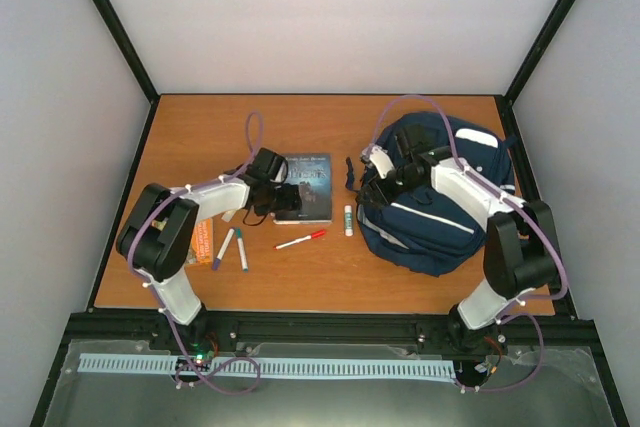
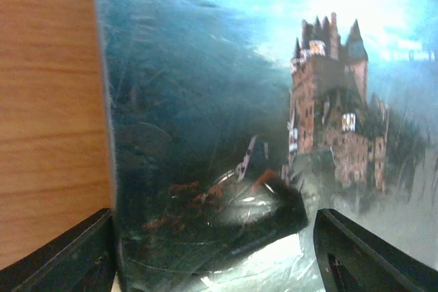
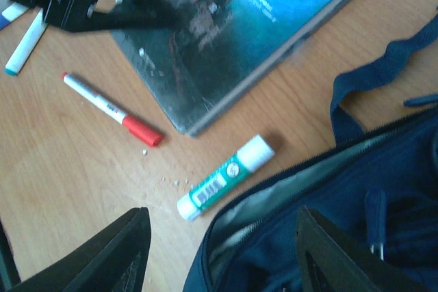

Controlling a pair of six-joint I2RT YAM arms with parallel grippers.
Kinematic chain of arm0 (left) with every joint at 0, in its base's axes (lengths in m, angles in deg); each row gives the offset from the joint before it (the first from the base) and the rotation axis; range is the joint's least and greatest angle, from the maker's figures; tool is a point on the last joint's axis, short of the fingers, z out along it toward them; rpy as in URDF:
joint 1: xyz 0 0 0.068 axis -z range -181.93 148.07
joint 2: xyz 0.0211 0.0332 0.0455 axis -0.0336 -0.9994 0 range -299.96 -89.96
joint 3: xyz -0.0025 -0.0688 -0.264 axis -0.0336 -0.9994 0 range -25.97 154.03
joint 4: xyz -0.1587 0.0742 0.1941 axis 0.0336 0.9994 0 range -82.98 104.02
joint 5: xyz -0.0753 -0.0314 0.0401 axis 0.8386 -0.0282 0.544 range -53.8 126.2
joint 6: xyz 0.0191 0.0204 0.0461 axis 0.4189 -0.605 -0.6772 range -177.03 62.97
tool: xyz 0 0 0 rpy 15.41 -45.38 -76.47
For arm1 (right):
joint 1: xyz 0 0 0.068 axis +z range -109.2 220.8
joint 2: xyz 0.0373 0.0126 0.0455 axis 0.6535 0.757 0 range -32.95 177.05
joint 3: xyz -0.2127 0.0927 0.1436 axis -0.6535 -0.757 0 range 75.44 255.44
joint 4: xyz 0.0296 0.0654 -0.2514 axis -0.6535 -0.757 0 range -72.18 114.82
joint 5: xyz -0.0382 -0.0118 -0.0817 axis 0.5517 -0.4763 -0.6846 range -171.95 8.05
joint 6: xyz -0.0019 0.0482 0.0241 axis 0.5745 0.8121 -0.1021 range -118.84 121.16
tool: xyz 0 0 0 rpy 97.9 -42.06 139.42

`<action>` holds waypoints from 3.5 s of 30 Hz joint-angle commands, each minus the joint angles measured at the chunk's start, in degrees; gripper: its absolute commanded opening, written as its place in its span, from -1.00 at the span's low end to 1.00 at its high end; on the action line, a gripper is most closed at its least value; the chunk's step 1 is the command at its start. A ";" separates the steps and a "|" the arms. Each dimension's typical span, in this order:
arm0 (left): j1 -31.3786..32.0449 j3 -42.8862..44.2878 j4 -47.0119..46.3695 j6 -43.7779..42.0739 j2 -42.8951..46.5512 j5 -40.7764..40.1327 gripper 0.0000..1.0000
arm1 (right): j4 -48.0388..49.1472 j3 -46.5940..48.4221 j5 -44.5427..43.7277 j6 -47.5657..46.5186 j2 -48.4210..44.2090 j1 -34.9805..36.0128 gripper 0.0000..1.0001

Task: Pack the student bag
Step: Pick up the book from the center of the board.

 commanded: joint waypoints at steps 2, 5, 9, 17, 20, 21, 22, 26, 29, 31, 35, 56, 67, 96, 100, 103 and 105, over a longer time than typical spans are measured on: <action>4.44 -3.49 -0.12 3.90 1.45 -1.09 0.55 | 1.24 6.33 -1.04 1.96 6.27 3.19 0.16; 5.14 -4.94 0.48 5.28 3.36 -1.66 0.56 | 1.07 8.54 -1.57 2.63 9.71 4.18 0.15; 5.16 -4.23 4.94 7.13 7.80 -4.22 0.89 | 1.14 11.59 -2.38 4.19 13.96 4.48 0.13; 2.80 0.95 10.13 7.96 10.96 -2.22 0.95 | 0.28 19.67 -1.84 6.61 22.77 5.35 -0.05; 0.18 2.07 9.37 7.91 8.88 0.23 0.93 | -0.13 22.83 -1.74 7.65 26.22 5.52 -0.10; -0.73 2.50 9.15 7.95 7.96 0.89 0.92 | -0.41 23.94 -1.72 7.88 27.46 5.50 -0.11; -1.46 2.92 8.81 7.89 7.11 1.57 0.91 | -0.75 25.41 -1.59 8.06 28.70 5.54 -0.13; -3.44 4.28 7.96 7.68 4.08 2.94 0.93 | -2.25 28.70 -1.91 8.51 33.39 5.50 -0.19; -4.30 4.15 4.74 7.24 2.10 4.94 0.93 | -2.90 29.79 -3.09 8.65 35.86 5.54 -0.25; -4.81 3.97 3.30 7.41 0.71 6.16 0.92 | -3.19 29.99 -3.75 8.57 36.67 5.49 -0.32; -5.12 3.74 1.38 8.07 -2.43 7.99 0.89 | -3.70 30.30 -4.43 8.44 38.01 5.54 -0.44; -5.13 -4.76 -25.40 17.18 -6.09 26.47 0.65 | -5.15 28.48 -4.87 6.70 42.69 8.17 -0.62; -5.13 -8.62 -36.28 27.59 7.96 26.93 0.46 | -5.59 29.13 -2.75 7.17 42.57 8.44 -0.60; -1.96 -10.20 -32.30 31.71 7.43 22.29 -0.06 | -5.86 28.10 -1.51 7.23 41.12 8.41 -0.58; -1.96 -10.26 -30.46 30.72 9.05 20.50 -0.24 | -5.86 28.20 -1.47 7.34 40.47 8.36 -0.58; -1.96 -9.76 -29.12 29.82 9.49 20.11 -0.39 | -6.00 28.46 -1.55 7.52 39.84 8.18 -0.54; -1.96 -8.74 -25.77 28.22 10.14 18.43 -0.54 | -6.36 28.76 -0.95 8.20 38.19 7.97 -0.52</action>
